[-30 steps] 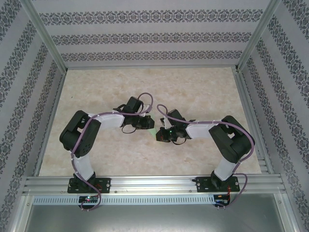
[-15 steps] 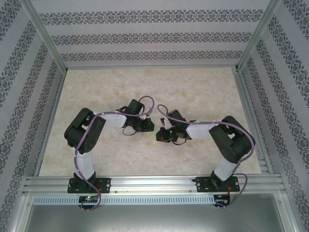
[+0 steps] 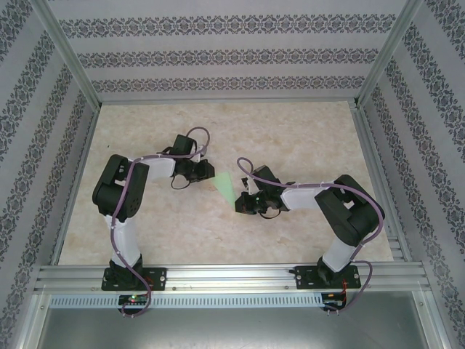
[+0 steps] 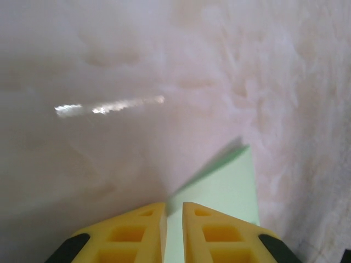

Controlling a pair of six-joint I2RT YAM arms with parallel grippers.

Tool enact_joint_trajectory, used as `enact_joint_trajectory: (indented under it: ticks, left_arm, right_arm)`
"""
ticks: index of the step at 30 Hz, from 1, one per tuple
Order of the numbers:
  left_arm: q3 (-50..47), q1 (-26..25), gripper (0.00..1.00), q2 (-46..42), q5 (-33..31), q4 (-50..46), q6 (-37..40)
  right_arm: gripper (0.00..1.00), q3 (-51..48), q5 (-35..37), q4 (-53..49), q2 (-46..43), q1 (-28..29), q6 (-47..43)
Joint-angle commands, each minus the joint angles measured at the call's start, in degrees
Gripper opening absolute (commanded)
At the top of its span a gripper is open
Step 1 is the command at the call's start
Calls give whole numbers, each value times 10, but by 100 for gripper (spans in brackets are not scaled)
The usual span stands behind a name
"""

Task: Fold a paper plane with a square sheet of paper (pick it up from the middle)
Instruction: Fold the wing for the fifth time at the center of the table.

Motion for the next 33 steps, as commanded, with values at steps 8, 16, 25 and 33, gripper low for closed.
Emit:
enact_joint_trajectory:
  ticks: [8,16,25,33]
  left_arm:
    - [56,59,23,17,-136,-69,35]
    - [49,54,36,-79,-134,-124,19]
    - [47,-9,60,-155,-198,-231,3]
    - [79,-120,81,-145,-289,-295,-30]
  right_arm:
    - [12,-21,92,-123,14,-4,11]
    - [40,55,134,-124,-82,5,22]
    - [65,55,289,-141,-253,-9,17]
    - [93,11,386,-197,-338,-59,-4]
